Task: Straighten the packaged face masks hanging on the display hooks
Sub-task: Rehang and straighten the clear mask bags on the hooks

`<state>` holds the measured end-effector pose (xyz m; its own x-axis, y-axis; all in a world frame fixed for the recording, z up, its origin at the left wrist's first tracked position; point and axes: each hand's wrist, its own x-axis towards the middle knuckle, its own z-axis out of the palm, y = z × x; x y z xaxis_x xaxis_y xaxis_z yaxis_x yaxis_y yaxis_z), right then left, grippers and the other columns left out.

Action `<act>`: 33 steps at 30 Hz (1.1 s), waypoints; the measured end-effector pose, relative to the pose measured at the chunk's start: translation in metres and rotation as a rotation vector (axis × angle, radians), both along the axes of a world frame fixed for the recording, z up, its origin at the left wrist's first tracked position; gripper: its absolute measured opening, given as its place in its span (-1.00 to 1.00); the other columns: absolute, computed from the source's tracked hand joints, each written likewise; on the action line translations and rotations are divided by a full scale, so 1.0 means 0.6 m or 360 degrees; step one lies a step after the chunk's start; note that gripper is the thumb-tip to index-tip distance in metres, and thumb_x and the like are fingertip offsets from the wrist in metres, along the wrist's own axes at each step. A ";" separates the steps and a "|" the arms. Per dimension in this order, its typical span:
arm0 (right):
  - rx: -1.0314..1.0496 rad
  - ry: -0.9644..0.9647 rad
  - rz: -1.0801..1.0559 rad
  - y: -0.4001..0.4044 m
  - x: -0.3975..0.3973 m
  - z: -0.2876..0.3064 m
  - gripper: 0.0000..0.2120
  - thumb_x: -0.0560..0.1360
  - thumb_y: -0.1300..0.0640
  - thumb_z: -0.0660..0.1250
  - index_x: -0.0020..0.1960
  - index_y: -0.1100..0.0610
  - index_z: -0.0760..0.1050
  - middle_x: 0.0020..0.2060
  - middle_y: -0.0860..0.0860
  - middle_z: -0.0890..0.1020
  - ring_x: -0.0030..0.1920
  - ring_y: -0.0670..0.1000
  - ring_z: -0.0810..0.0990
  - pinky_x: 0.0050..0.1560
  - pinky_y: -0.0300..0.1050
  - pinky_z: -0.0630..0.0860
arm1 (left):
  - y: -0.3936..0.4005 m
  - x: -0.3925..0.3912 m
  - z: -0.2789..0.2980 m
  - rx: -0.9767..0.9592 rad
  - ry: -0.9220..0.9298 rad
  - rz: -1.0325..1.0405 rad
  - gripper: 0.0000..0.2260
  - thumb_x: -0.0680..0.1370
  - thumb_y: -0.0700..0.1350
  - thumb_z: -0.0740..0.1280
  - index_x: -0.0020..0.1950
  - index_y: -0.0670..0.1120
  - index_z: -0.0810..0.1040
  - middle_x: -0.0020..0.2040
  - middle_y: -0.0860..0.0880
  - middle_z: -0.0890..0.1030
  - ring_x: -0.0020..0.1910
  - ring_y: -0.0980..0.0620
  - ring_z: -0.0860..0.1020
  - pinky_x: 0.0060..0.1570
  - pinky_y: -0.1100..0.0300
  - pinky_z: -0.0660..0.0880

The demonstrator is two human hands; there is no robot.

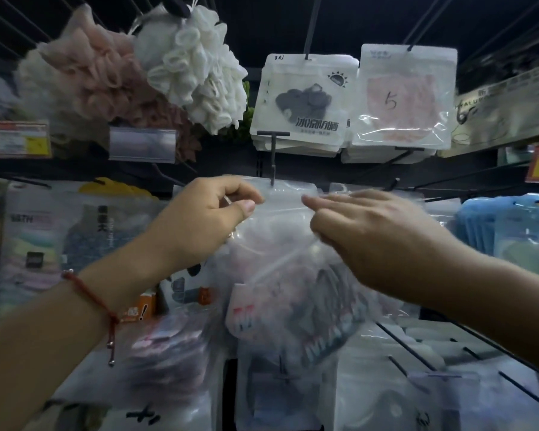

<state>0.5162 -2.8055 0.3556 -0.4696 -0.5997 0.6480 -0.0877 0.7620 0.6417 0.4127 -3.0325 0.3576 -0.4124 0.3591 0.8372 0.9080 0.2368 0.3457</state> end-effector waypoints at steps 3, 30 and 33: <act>0.0084 -0.0126 -0.0085 -0.010 -0.021 -0.007 -0.61 0.31 0.29 0.47 0.05 0.07 0.40 0.41 0.22 0.40 0.38 0.14 0.46 0.33 0.06 0.40 | 0.006 -0.003 0.005 0.0041 0.0097 -0.0095 -0.70 0.61 -0.18 0.34 0.23 0.17 0.62 -0.21 0.02 0.59 -0.33 -0.10 0.54 -0.27 0.08 0.55; -0.0132 -0.0331 -0.0163 -0.006 -0.074 0.026 -0.83 0.64 0.16 0.07 0.16 0.11 0.39 0.57 0.14 -0.11 0.56 0.07 -0.19 0.47 -0.12 -0.29 | 0.040 -0.088 0.039 -0.0153 0.0671 0.0494 -0.76 0.65 -0.02 0.27 0.29 0.12 0.60 -0.13 0.14 0.59 -0.23 0.12 0.56 -0.17 0.13 0.54; -0.0164 -0.0381 -0.0199 -0.003 -0.081 0.027 -0.82 0.63 0.15 0.06 0.18 0.10 0.37 0.58 0.13 -0.09 0.57 0.07 -0.14 0.48 -0.13 -0.25 | 0.042 -0.097 0.037 -0.0305 0.0951 0.0705 -0.74 0.65 -0.02 0.26 0.33 0.08 0.58 -0.09 0.10 0.58 -0.12 0.04 0.55 -0.23 0.06 0.54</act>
<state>0.4678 -2.8072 0.3715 -0.6828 -0.4644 0.5640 -0.1289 0.8364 0.5327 0.3545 -3.0073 0.3797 -0.0489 0.4271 0.9029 0.7339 0.6285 -0.2575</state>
